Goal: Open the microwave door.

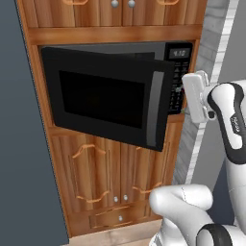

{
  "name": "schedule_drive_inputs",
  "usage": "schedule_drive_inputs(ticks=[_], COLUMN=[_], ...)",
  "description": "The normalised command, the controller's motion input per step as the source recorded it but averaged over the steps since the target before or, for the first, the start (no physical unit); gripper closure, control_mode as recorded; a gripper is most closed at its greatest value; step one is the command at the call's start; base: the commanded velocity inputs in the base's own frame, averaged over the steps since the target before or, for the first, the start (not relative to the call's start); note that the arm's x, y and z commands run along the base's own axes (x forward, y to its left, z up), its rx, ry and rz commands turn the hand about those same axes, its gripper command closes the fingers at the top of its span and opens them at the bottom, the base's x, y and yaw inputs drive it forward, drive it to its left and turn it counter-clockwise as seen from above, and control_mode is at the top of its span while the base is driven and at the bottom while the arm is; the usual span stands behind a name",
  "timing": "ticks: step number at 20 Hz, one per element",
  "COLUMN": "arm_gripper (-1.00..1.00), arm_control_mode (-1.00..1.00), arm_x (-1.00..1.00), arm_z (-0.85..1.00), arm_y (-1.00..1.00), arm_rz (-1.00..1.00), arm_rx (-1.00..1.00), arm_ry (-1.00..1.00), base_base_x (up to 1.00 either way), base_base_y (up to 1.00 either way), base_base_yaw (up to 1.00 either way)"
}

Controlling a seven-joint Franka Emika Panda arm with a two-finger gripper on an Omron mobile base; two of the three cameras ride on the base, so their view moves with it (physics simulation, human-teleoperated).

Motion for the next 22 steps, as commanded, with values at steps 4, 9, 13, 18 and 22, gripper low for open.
schedule_drive_inputs(ticks=[4, 9, 13, 18, 22], arm_gripper=[-1.00, -1.00, -1.00, -1.00, -1.00], arm_control_mode=[-1.00, -1.00, -1.00, -1.00, -1.00], arm_x=[0.46, 0.24, 0.10, 0.18, -0.06], arm_z=[0.00, 0.00, 0.00, 0.00, 0.00], arm_y=[0.06, 0.23, 0.38, 0.22, 0.27], arm_rz=[0.00, 0.02, 0.05, 0.09, 0.17], arm_rx=[0.00, 0.00, 0.01, 0.04, 0.02], arm_ry=[0.00, 0.00, 0.00, 0.02, 0.09], base_base_x=[0.00, 0.00, 0.00, 0.00, 0.00], base_base_y=[0.00, 0.00, 0.00, 0.00, 0.00], base_base_yaw=[0.00, 0.00, 0.00, 0.00, 0.00])
